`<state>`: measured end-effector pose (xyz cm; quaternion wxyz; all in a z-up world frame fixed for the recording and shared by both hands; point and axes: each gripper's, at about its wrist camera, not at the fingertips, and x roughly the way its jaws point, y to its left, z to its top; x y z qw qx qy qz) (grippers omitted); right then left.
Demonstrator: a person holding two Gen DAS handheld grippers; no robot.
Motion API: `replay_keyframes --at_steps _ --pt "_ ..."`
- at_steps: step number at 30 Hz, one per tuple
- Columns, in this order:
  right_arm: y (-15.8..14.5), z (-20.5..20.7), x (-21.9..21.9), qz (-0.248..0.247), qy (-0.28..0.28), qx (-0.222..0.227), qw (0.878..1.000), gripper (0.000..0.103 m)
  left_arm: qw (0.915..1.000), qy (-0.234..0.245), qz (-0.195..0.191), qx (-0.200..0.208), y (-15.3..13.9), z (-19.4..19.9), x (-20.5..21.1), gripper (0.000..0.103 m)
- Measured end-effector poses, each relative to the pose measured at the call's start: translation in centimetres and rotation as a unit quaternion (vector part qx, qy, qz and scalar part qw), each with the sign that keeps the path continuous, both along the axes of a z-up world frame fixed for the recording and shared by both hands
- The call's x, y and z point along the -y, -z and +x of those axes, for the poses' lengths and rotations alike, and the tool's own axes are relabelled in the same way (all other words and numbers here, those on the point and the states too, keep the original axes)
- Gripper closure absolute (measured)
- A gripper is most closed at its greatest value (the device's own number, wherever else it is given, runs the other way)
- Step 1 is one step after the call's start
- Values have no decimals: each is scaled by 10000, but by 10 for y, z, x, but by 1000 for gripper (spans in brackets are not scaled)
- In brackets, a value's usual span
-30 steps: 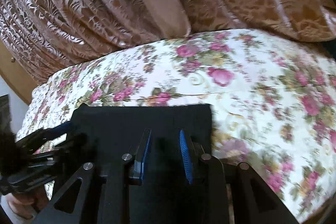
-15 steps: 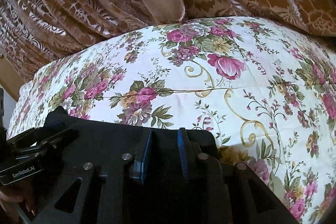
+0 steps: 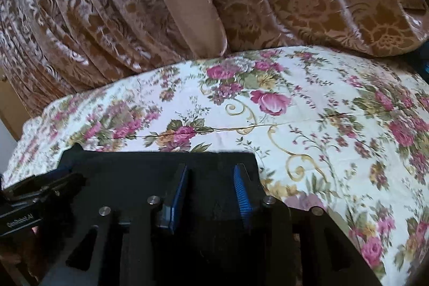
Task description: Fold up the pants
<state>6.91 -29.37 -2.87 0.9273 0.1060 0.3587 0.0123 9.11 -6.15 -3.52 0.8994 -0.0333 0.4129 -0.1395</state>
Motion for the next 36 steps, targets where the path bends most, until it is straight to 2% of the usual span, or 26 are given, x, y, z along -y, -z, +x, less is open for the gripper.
replay_keyframes --at_steps 2,5,7,11,14,16,18,21,23,24,26,27,29,31,36 --pt "-7 -16 0 39 -48 113 9999 66 9999 -60 32 105 -4 -14 -6 36" --pt "-8 -41 -5 -247 -174 109 9995 64 9997 -223 83 82 -1 -34 -17 24" --pt "-3 -56 -7 -423 -202 30 9989 63 9997 -252 -27 47 4 -46 -25 24" --pt "8 -78 3 -85 -141 -169 9997 51 9995 -243 -213 73 10 -70 -41 23" --pt "17 -95 15 426 -50 -284 9987 40 9959 -273 -856 -119 16 -83 -63 22" --pt "24 -102 22 764 -68 -360 9964 39 9894 -360 -1355 -368 21 -85 -78 18" --pt "31 -108 28 1157 -79 -436 9923 38 9796 -330 -1869 -658 30 -85 -88 18" --pt "43 -114 37 1818 -129 -648 9811 36 9620 45 -2537 -1012 40 -88 -93 18" --pt "50 -115 43 2217 -215 -767 9719 35 9603 195 -2582 -1036 41 -89 -91 18" --pt "52 -115 45 2354 -280 -789 9683 35 9632 307 -2486 -976 39 -89 -86 18" --pt "54 -111 48 2477 -361 -807 9648 35 9650 450 -2384 -1001 39 -84 -81 18" --pt "55 -108 48 2544 -392 -843 9626 35 9631 477 -2432 -1053 39 -80 -80 18" --pt "55 -100 48 2560 -441 -876 9617 36 9599 479 -2523 -1128 41 -71 -78 18" --pt "52 -90 44 2430 -502 -876 9648 37 9612 477 -2462 -1149 40 -66 -73 19" --pt "42 -81 33 2047 -700 -706 9738 48 9693 601 -2208 -897 29 -70 -66 40"
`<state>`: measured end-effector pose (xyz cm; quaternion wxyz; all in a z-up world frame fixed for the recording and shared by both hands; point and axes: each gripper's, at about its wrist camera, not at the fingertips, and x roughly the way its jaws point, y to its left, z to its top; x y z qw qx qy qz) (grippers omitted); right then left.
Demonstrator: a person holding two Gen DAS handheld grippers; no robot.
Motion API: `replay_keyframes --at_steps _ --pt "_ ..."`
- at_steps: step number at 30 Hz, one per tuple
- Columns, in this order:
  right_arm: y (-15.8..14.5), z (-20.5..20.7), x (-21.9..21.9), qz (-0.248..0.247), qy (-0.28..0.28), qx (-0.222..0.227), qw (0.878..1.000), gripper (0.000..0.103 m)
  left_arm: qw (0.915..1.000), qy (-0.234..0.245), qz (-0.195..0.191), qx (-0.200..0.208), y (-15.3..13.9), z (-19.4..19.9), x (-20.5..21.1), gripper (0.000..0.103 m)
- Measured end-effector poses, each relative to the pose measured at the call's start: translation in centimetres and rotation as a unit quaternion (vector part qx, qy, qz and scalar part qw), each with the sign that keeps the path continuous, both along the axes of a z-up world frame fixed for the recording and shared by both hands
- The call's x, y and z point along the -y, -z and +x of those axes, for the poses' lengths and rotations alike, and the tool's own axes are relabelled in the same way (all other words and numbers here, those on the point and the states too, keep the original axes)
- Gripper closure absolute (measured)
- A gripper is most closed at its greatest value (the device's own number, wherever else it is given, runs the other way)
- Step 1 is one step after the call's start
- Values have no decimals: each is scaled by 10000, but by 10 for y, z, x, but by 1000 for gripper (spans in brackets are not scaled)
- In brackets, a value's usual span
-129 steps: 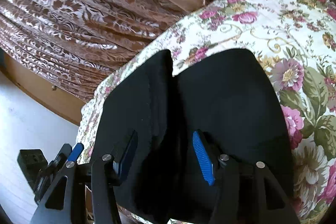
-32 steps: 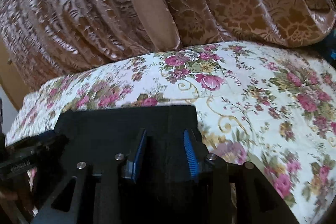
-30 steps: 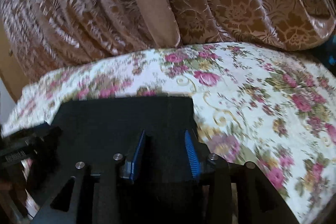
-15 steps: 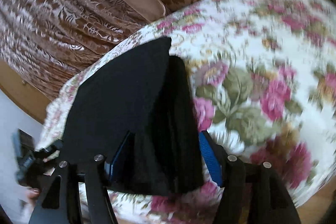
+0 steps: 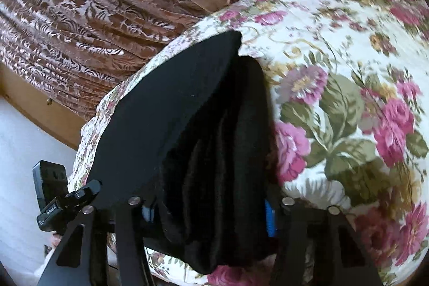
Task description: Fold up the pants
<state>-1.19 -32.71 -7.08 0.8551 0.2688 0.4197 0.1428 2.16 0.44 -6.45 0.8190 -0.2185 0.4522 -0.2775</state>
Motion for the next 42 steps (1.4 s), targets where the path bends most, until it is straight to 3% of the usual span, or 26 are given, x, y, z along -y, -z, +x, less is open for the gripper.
replay_keyframes --at_steps 5,8,13,20,29,36,40,42 --pt "-17 -6 -6 -307 22 471 9984 58 9979 -94 374 512 -22 -7 4 49" --pt "-31 -7 -12 -598 -13 847 9946 58 9915 -126 730 1069 -43 -9 11 49" --pt "-44 16 -18 -506 -6 1194 9916 58 9786 -229 1174 1673 -63 8 12 49" --pt "-57 86 -34 -678 -50 1517 9861 59 9733 -630 1272 1801 -69 71 -1 49" --pt "-48 185 -38 -814 90 1519 9850 59 9620 -941 1632 1978 -60 161 1 49" --pt "-23 249 -31 -915 286 1417 9853 58 9641 -1026 1740 1722 -19 223 -3 48" --pt "3 259 -26 -1144 287 1213 9856 52 9641 -1045 1689 1764 -6 221 -5 39" --pt "10 257 -21 -1084 323 1182 9865 48 9636 -1130 1718 1708 -3 222 -7 29"
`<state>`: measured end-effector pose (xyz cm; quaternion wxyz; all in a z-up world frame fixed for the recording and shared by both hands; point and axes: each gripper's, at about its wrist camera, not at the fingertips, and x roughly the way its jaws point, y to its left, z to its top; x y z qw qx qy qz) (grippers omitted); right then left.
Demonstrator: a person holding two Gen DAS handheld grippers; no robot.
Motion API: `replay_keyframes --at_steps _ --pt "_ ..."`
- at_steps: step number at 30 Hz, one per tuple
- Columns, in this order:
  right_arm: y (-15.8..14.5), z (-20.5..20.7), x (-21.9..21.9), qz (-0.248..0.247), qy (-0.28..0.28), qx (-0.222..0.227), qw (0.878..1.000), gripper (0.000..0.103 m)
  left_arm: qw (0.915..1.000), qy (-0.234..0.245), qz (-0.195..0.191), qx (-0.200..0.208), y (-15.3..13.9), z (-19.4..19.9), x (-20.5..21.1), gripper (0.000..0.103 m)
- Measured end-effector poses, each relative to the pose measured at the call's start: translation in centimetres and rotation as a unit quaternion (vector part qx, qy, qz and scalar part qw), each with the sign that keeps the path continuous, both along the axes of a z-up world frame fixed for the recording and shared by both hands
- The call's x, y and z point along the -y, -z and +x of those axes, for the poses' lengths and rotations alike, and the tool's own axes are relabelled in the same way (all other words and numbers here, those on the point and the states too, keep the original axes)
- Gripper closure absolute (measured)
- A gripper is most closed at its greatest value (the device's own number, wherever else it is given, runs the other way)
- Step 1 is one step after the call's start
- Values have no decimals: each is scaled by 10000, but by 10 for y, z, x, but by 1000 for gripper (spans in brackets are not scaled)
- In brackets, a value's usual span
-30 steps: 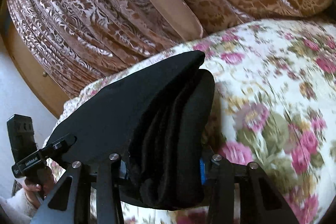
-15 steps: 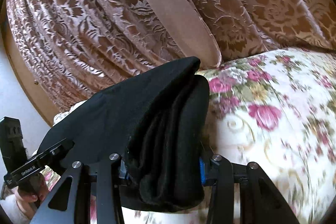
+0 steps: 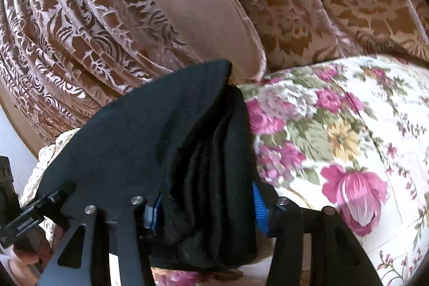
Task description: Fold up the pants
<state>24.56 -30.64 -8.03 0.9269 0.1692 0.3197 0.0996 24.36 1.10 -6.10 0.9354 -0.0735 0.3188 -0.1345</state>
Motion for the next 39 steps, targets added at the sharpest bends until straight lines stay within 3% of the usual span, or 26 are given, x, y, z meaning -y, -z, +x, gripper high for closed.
replay_keyframes --at_steps 2,7,13,23,27,33,39 --pt "2 0 3 0 106 -47 9999 40 10000 -71 38 -20 2 -1 0 25" --pt "1 -3 -4 -349 308 -4 9989 33 9994 -226 247 79 2 -5 5 20" --pt "-2 -8 -16 -807 480 117 9955 33 9980 -369 489 158 3 -7 8 16" --pt "-11 -21 -34 -1622 821 336 9828 29 9975 -564 417 85 4 -15 4 10" --pt "-16 -36 -40 -1897 987 471 9757 28 9949 -747 657 161 0 -30 9 10" --pt "-29 -71 -43 -1864 1001 802 9741 27 9874 -1079 1121 276 -8 -59 16 4" --pt "-31 -99 -56 -1942 920 792 9734 27 9838 -1262 1268 145 -6 -84 18 0"
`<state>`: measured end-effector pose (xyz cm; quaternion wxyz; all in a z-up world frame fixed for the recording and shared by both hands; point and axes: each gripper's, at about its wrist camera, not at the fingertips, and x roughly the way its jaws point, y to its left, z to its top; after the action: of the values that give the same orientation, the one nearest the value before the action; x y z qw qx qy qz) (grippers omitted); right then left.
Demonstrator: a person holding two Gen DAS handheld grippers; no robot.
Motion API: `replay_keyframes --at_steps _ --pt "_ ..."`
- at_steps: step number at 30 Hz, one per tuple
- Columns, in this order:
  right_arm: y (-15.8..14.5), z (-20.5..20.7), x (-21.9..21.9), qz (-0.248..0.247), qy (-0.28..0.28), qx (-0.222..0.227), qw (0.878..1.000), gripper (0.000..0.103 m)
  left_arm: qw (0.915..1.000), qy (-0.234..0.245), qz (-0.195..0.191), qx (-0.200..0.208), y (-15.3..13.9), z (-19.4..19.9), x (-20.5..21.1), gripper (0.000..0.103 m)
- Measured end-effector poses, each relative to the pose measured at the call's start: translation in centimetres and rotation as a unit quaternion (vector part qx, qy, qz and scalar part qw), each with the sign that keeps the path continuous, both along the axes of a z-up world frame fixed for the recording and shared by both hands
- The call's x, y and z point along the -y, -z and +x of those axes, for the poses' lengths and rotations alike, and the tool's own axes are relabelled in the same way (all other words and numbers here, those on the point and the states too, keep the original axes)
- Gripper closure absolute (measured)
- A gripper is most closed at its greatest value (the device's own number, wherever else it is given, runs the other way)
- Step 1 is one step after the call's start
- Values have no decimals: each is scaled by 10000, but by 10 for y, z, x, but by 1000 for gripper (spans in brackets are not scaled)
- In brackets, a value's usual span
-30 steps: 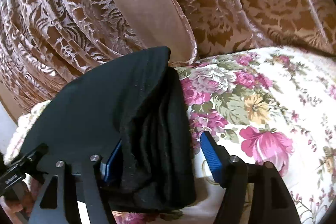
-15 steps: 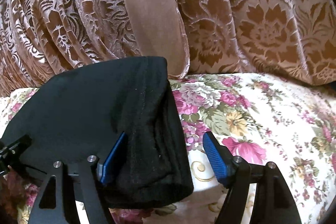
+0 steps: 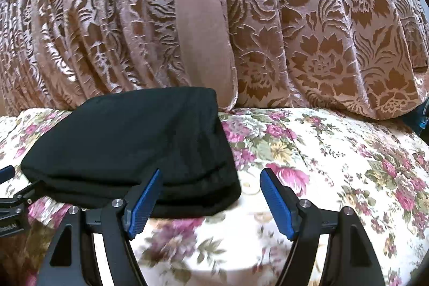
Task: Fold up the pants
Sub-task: 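Open both tools and release the folded pants on the bed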
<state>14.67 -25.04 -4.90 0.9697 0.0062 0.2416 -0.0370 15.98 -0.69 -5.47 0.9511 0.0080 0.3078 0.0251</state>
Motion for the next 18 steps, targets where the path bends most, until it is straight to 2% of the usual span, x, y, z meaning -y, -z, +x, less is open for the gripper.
replay_keyframes --at_steps 3,6,12,15,18 --pt "-2 -16 -12 -44 -104 -1 9999 21 9999 -117 -96 25 -2 -14 -4 0" --pt "-2 -30 -22 42 -153 -98 9998 20 9992 -257 -198 225 -6 -30 -10 0" --pt "-5 -62 -44 37 -196 37 9998 20 9968 -460 -151 640 -13 -58 -14 0" --pt "-4 -74 -48 -50 -7 175 9998 20 9950 -654 31 752 -13 -68 -13 0" --pt "-3 -78 -45 74 17 183 9998 19 9951 -569 39 807 -12 -73 -12 0"
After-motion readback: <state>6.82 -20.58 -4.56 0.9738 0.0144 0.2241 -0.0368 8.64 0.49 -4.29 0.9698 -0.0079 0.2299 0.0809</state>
